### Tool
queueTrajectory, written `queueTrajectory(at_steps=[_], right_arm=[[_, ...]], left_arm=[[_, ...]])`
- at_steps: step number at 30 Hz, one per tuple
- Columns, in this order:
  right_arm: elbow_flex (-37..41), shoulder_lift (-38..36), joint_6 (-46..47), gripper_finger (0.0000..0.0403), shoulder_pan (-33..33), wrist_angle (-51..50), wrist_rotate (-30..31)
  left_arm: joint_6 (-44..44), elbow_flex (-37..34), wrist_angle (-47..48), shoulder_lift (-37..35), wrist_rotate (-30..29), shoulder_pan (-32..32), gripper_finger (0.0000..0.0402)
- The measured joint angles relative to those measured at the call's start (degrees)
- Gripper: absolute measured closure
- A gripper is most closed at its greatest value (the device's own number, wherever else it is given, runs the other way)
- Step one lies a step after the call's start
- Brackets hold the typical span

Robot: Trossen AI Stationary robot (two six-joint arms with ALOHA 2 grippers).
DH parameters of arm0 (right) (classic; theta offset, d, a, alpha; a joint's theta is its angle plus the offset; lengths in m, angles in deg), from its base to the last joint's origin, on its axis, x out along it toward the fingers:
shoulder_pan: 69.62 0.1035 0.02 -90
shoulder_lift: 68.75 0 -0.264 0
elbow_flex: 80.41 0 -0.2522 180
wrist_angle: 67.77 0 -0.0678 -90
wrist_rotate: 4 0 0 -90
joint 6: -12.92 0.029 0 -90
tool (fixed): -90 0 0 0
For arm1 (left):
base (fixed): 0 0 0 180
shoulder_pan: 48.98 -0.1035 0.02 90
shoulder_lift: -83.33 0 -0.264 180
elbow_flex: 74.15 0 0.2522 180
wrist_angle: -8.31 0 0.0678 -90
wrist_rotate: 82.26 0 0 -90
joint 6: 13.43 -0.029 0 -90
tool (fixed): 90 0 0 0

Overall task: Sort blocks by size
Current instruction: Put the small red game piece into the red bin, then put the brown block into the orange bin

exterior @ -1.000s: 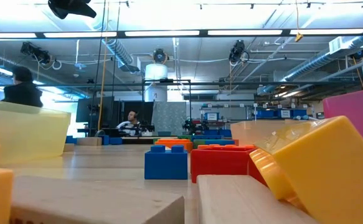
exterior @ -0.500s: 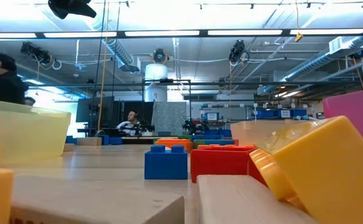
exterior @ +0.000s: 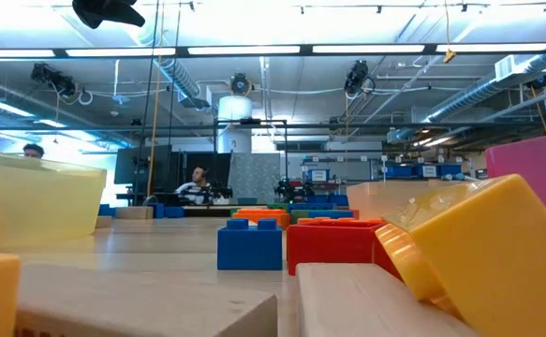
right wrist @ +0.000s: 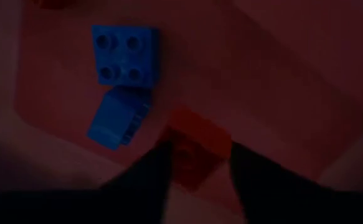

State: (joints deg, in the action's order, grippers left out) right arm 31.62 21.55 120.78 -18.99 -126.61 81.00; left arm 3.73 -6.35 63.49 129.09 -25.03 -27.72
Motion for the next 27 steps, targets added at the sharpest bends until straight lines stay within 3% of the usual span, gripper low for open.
queueTrajectory(at_steps=[2, 5, 7, 18, 27], right_arm=[[0.00, 0.00, -1.35, 0.0325, -0.27, 0.00, 0.00], [0.00, 0.00, -2.40, 0.0336, -0.58, -0.01, 0.03], [0.00, 0.00, -2.17, 0.0363, -0.56, -0.51, 1.24], [-0.01, 0.00, -5.98, 0.0241, -0.56, -4.31, 5.64], [-0.02, -0.06, -9.65, 0.0200, -0.56, -3.81, 5.57]], left_arm=[[0.00, 0.00, 0.00, 0.00, 0.02, 0.01, 0.0163], [0.00, 0.00, 0.01, 0.00, 0.00, 0.00, 0.0163], [-0.20, 0.00, -0.06, 0.00, 0.02, 0.00, 0.0163], [0.81, 0.07, -3.80, 5.61, -0.16, 0.10, 0.0163], [-0.07, 0.07, -12.06, 11.79, -0.20, 0.10, 0.0163]])
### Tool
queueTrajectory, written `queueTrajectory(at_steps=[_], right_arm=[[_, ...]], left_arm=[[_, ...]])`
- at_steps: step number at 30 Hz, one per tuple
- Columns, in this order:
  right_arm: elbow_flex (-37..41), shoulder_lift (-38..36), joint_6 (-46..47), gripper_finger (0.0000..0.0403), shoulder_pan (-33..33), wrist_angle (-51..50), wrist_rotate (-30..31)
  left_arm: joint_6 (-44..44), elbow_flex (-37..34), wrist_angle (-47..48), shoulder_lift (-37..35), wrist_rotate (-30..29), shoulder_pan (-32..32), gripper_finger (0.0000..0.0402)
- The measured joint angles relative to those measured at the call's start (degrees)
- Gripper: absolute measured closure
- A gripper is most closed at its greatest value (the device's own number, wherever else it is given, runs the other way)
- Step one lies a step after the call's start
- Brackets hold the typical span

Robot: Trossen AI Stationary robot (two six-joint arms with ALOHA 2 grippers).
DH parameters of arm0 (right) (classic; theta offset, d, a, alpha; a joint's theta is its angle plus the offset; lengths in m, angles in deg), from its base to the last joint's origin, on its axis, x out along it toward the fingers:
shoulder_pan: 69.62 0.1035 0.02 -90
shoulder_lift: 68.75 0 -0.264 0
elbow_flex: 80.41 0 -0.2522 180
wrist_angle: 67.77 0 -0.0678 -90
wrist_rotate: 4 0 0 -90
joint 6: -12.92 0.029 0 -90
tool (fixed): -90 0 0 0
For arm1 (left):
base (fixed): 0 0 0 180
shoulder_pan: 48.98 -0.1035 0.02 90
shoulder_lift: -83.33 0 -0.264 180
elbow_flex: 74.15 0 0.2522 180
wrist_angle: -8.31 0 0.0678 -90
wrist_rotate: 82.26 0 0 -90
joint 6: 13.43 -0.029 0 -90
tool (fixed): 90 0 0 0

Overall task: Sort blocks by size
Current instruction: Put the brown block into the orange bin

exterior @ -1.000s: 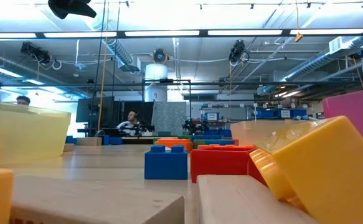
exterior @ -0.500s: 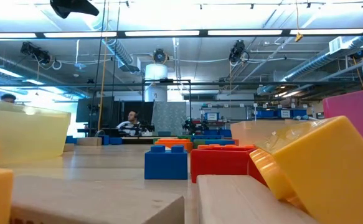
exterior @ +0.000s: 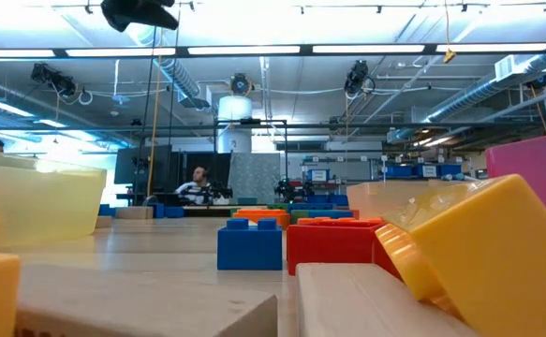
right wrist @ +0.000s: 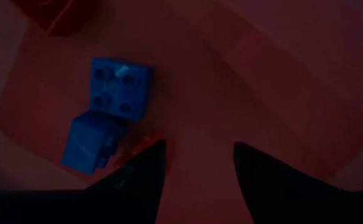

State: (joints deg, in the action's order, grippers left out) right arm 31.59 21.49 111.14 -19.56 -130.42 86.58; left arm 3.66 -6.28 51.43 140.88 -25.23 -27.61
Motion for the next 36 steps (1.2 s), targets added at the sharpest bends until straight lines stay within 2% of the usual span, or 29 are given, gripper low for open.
queueTrajectory(at_steps=[9, 19, 36], right_arm=[[0.00, -0.35, -2.46, 0.0206, 0.00, 0.05, 0.14], [0.00, -0.35, -6.05, 0.0206, 0.00, 0.05, 4.28], [0.00, -0.35, -5.26, 0.0208, 0.00, 2.42, 4.45]], left_arm=[[-0.21, 0.00, -3.03, 1.02, -0.02, 0.00, 0.0163], [0.03, -0.02, -3.01, 1.02, 1.33, 0.00, 0.0163], [0.09, -0.02, -2.98, 1.02, 1.55, 0.00, 0.0163]])
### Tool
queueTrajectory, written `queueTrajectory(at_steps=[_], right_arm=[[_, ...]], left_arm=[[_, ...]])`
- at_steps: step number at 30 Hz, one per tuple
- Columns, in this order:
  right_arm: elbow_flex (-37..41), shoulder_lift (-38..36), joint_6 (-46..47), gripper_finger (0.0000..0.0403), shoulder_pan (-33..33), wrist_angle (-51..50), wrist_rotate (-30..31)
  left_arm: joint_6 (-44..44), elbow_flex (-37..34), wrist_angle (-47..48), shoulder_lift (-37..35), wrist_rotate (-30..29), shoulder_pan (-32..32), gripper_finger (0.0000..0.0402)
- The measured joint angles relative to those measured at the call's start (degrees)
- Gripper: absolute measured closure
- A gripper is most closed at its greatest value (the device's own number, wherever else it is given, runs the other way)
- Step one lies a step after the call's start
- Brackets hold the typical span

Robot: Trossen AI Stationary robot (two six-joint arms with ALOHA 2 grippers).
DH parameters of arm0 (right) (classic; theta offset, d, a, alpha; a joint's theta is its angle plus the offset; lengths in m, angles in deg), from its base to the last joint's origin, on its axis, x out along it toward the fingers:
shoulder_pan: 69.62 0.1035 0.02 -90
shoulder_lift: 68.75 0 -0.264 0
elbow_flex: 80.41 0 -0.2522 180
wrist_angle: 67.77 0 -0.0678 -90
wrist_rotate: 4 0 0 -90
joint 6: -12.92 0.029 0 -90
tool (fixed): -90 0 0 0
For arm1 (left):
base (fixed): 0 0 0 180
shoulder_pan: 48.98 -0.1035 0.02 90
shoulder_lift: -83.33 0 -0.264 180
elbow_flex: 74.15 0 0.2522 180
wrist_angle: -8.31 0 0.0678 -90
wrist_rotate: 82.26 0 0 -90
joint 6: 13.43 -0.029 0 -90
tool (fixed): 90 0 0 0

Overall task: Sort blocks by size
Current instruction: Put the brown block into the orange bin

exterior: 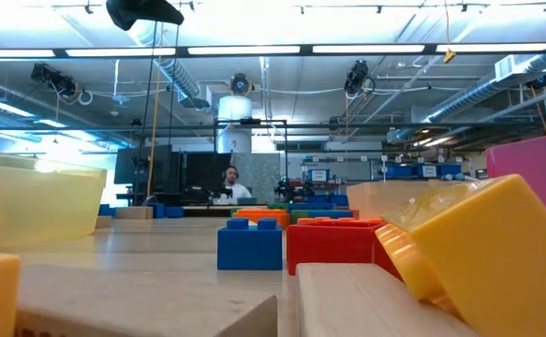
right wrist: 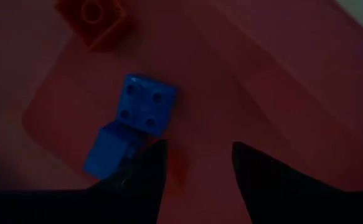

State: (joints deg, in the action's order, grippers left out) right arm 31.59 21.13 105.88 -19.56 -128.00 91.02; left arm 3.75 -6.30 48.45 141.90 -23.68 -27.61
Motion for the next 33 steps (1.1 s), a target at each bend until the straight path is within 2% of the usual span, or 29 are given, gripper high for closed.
queueTrajectory(at_steps=[19, 25, 28, 33], right_arm=[[0.00, 0.00, -0.19, 0.0208, 0.00, 1.76, -0.13], [-0.13, -0.02, 0.44, 0.0209, 0.00, 2.63, -1.92], [-2.30, -0.02, 0.68, 0.0217, 0.00, 0.04, -3.26], [-10.09, -0.02, 1.92, 0.0232, -0.11, -10.04, -3.35]], left_arm=[[0.00, -0.02, 0.01, -0.01, 0.00, 0.00, 0.0163], [0.00, -0.04, 0.02, -0.02, 0.00, 0.00, 0.0163], [0.00, -0.04, 0.02, -0.02, -0.02, 0.00, 0.0163], [0.00, -0.04, 0.00, -0.02, -0.02, 0.00, 0.0163]])
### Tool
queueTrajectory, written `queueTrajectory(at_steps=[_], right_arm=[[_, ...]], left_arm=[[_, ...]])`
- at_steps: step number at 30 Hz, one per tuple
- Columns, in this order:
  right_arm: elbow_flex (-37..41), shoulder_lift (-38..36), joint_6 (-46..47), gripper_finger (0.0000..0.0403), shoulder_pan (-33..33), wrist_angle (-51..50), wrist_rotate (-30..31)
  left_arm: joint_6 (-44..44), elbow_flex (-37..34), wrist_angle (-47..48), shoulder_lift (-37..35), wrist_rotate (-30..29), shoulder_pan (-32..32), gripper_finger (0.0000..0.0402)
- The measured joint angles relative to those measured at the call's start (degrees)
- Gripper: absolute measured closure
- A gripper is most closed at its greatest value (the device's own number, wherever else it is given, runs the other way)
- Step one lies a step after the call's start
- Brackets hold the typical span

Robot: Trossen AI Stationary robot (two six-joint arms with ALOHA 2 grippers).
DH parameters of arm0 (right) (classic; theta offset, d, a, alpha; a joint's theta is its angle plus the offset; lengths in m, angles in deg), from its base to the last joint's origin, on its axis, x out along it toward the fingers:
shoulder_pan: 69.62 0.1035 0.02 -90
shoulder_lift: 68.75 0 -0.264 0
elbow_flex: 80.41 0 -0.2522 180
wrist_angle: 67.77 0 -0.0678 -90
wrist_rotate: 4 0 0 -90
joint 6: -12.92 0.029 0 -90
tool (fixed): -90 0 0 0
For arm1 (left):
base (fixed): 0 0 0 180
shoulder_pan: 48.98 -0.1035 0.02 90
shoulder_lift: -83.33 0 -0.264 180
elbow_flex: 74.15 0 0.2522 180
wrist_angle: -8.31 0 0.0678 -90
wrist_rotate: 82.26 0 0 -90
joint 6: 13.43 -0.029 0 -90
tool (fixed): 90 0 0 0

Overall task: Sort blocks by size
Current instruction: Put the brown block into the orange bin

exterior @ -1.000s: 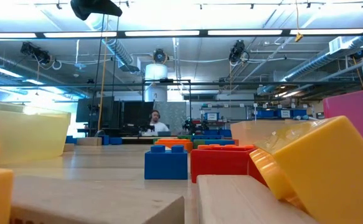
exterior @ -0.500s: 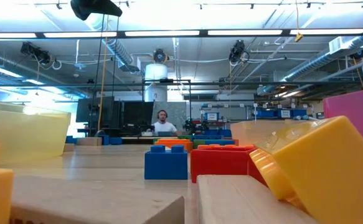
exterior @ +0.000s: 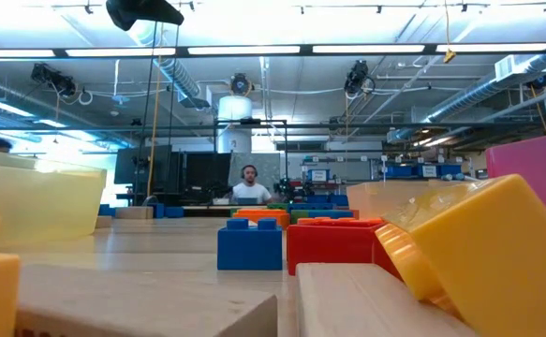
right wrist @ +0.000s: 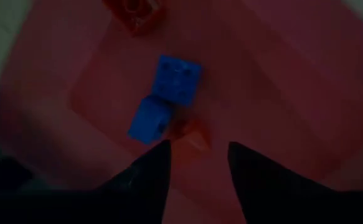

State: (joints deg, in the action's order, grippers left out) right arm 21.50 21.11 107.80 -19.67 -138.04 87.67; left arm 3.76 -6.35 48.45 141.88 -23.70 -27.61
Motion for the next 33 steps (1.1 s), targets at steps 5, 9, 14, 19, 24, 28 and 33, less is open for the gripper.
queueTrajectory(at_steps=[5, 9, 14, 19, 24, 28, 33], right_arm=[[-8.69, -0.04, 0.10, 0.0237, -1.61, -10.79, 3.74], [-13.55, -0.07, -0.10, 0.0237, -4.08, -15.04, 10.51], [-16.33, -0.07, -2.24, 0.0236, -8.36, -15.54, 19.52], [-16.59, -0.07, -2.52, 0.0238, -13.02, -15.42, 21.22], [-16.59, -0.07, -2.52, 0.0237, -17.42, -15.33, 21.81], [-16.59, -0.07, -2.63, 0.0234, -20.08, -15.13, 26.59], [-16.59, -0.07, -4.71, 0.0235, -23.33, -15.15, 28.74]], left_arm=[[0.00, 0.00, -0.32, 0.00, 0.00, 0.00, 0.0163], [-1.57, -0.01, -3.63, -0.02, -0.01, 0.01, 0.0163], [-5.46, 0.00, -7.50, -0.04, -0.02, 0.00, 0.0163], [-10.42, -0.02, -6.56, -0.48, 0.01, 0.00, 0.0163], [-15.26, -0.02, -5.34, -2.71, -1.45, -0.04, 0.0163], [-13.46, -0.02, -1.30, -5.03, -4.81, -0.04, 0.0163], [-9.54, -0.02, 4.94, -8.08, -6.53, -1.33, 0.0163]])
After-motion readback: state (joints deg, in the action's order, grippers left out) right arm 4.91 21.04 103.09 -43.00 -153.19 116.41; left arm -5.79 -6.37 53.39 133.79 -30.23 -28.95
